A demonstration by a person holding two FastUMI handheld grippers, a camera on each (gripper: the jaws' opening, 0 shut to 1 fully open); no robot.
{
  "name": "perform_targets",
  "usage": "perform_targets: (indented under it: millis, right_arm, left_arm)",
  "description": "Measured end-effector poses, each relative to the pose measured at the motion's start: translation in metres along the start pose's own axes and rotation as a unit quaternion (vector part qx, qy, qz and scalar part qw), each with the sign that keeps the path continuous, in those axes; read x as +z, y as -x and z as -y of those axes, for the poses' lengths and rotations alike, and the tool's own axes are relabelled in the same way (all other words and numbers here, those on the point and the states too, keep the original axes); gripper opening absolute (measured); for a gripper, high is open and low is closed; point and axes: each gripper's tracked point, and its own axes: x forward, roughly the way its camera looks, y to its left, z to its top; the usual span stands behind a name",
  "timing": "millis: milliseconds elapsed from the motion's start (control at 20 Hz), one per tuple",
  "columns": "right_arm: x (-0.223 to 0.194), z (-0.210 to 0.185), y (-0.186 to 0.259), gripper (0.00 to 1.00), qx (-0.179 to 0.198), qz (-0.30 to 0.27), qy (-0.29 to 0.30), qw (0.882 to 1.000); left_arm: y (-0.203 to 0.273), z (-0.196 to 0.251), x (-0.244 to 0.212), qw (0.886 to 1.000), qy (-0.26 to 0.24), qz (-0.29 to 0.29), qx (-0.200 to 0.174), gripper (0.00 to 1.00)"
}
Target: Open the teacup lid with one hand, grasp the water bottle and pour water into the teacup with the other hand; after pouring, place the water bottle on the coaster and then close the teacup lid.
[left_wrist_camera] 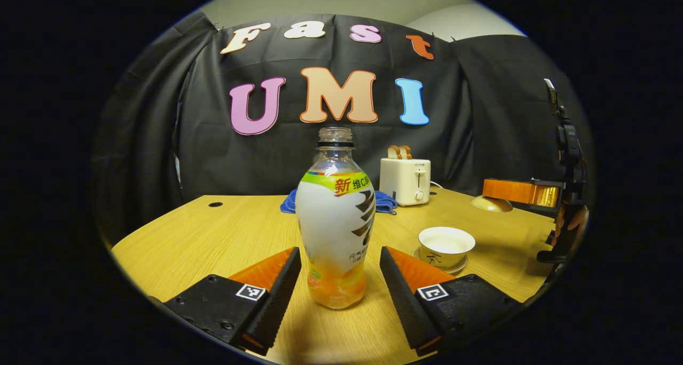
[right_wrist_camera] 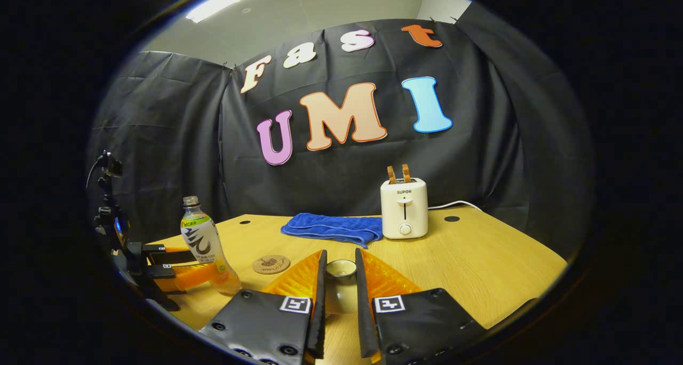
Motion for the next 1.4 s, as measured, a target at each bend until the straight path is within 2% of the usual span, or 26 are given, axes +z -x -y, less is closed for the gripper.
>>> perform_targets:
  millis: [50, 350, 400, 550, 850, 1050, 1100, 1300, 1400]
  right_arm:
    - [0.001, 0.002, 0.001, 0.30, 0.000, 0.001, -0.003, 1.000]
    - [0.006, 0.010, 0.010, 0.31, -0.004, 0.009, -0.009, 1.000]
    - [0.007, 0.012, 0.011, 0.27, -0.006, 0.011, -0.011, 1.000]
    - [0.010, 0.018, 0.014, 0.29, -0.010, 0.014, -0.017, 1.000]
    - [0.013, 0.032, 0.017, 0.31, -0.022, 0.020, -0.022, 0.999]
    - [0.013, 0.037, 0.019, 0.27, -0.025, 0.021, -0.028, 0.999]
    - [0.014, 0.039, 0.020, 0.29, -0.027, 0.023, -0.028, 0.999]
    - [0.018, 0.042, 0.021, 0.31, -0.031, 0.029, -0.029, 0.999]
    - [0.018, 0.042, 0.021, 0.31, -0.030, 0.029, -0.030, 0.999]
  left_arm:
    - [-0.004, -0.001, -0.002, 1.000, -0.002, -0.003, 0.001, 0.82]
    - [-0.011, -0.003, -0.002, 1.000, -0.001, -0.006, 0.012, 0.65]
    - [-0.011, -0.003, -0.001, 1.000, -0.002, -0.005, 0.013, 0.64]
    - [-0.012, -0.003, -0.002, 1.000, -0.018, -0.010, 0.011, 0.54]
    - [-0.018, -0.006, 0.007, 0.992, -0.118, -0.016, 0.034, 0.54]
    - [-0.021, -0.008, 0.021, 0.977, -0.204, -0.007, 0.053, 0.54]
    - [-0.022, -0.007, 0.021, 0.974, -0.221, -0.010, 0.055, 0.54]
    - [-0.027, -0.009, 0.018, 0.963, -0.260, -0.022, 0.063, 0.54]
    - [-0.028, -0.012, 0.018, 0.954, -0.292, -0.026, 0.071, 0.54]
